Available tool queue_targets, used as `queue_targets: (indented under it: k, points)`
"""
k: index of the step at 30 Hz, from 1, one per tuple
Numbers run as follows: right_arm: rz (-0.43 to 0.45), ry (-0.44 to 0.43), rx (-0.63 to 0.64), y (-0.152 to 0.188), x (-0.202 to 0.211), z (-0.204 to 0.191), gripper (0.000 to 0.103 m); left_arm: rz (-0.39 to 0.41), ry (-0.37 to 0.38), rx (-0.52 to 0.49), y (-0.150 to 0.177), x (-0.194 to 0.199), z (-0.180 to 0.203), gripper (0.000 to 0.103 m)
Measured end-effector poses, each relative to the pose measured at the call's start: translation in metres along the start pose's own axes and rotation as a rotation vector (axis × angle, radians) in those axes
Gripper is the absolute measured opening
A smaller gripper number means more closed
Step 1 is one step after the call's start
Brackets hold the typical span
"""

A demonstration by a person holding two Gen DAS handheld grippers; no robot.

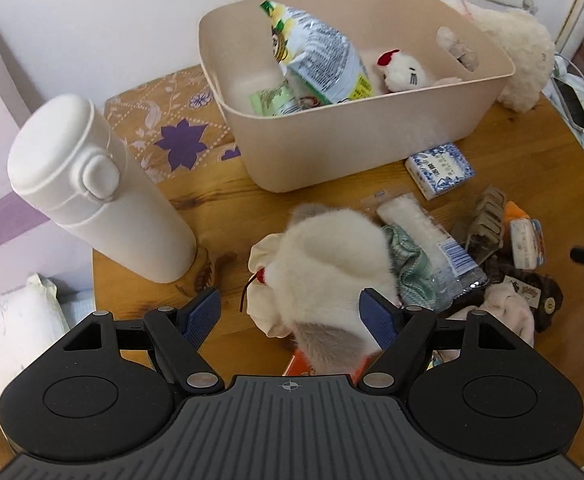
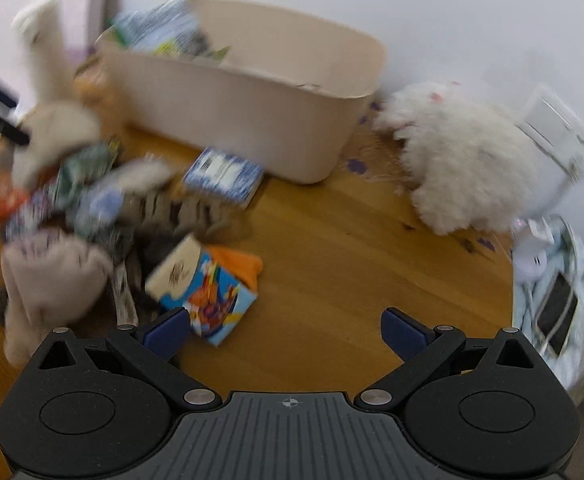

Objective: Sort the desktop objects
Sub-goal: 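Return both tools to the pile on the table, then grasp the white fluffy plush with the left tool while the right tool grasps the tissue pack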

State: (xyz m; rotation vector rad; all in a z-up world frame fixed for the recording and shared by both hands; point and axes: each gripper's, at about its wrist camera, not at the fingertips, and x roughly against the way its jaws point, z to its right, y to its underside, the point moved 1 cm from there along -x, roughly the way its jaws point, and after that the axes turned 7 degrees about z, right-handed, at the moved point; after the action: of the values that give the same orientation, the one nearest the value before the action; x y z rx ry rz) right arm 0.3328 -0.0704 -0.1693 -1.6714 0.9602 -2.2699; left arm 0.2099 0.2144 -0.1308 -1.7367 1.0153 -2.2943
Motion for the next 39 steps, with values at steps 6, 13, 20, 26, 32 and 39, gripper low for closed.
queue_targets:
  k: [6,13,20,26,32,39]
  points:
    - [-0.027,-0.066,0.187,0.004,-0.015,-0.013,0.093,-0.019,0.012,0.054,0.001,-0.008,-0.004,0.078]
    - [-0.002,-0.133,0.297,0.001,-0.029,-0.028,0.081,-0.006,-0.005,0.156,-0.001,-0.016,-0.003,0.078]
    - [0.014,-0.165,0.338,-0.003,-0.040,-0.036,0.075,-0.017,0.012,0.185,-0.004,-0.027,-0.002,0.078]
    - [0.029,-0.202,0.368,-0.005,-0.043,-0.037,0.067,-0.011,0.014,0.266,-0.005,-0.038,-0.004,0.078]
    - [0.009,-0.235,0.398,-0.009,-0.049,-0.041,0.053,-0.018,0.027,0.271,-0.005,-0.044,-0.001,0.077]
    - [-0.004,-0.264,0.377,-0.009,-0.046,-0.042,0.045,-0.020,0.085,0.310,-0.002,-0.047,0.000,0.038]
